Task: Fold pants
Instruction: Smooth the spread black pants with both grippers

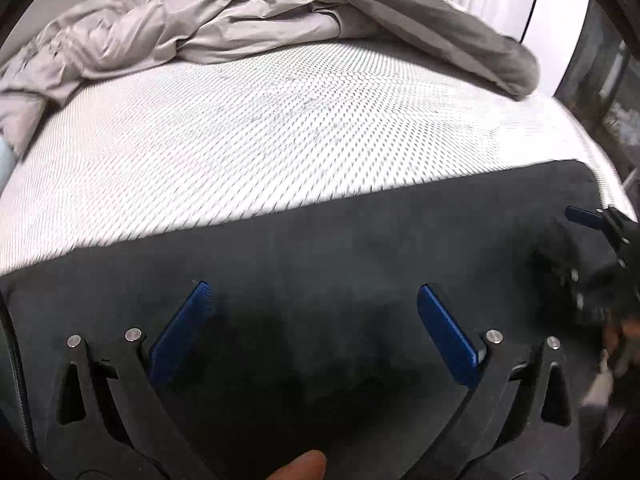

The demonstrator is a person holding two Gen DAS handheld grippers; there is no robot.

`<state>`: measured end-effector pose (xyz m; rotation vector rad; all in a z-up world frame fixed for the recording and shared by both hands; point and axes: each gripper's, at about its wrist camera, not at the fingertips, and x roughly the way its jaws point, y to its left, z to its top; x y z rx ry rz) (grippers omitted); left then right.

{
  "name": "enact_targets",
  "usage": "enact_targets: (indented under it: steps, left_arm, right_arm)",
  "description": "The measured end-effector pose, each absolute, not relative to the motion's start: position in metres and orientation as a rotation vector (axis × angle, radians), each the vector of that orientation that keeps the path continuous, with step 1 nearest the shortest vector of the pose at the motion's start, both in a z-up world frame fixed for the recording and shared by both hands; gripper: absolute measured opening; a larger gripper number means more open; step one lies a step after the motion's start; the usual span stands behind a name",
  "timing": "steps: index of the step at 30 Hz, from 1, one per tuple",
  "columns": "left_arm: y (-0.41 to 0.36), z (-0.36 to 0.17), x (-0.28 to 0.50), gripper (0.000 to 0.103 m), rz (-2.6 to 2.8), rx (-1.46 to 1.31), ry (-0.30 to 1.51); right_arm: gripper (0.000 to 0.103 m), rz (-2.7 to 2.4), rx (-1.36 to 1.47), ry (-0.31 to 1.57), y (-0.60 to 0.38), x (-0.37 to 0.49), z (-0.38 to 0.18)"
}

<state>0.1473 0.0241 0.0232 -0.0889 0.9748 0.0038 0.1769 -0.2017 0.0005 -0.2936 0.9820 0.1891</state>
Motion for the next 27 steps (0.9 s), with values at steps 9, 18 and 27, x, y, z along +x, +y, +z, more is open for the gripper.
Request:
enact_targets:
  steps: [9, 18, 27]
  left_arm:
    - [0.042, -0.014, 0.187, 0.103, 0.136, -0.077, 1.051]
    - [0.044, 0.021, 0.115, 0.102, 0.042, -0.120, 0.948]
    - [-0.058, -0.001, 0.079, 0.102, -0.201, 0.113, 0.987]
  right_arm:
    - [0.102, 0.013, -0.366, 1.007, -0.181, 0.187, -0.021]
    - [0.102, -0.065, -0.158, 0.958, -0.259, 0.136, 0.015]
    - [0.101, 0.338, -0.426, 0.956, -0.170, 0.041, -0.011]
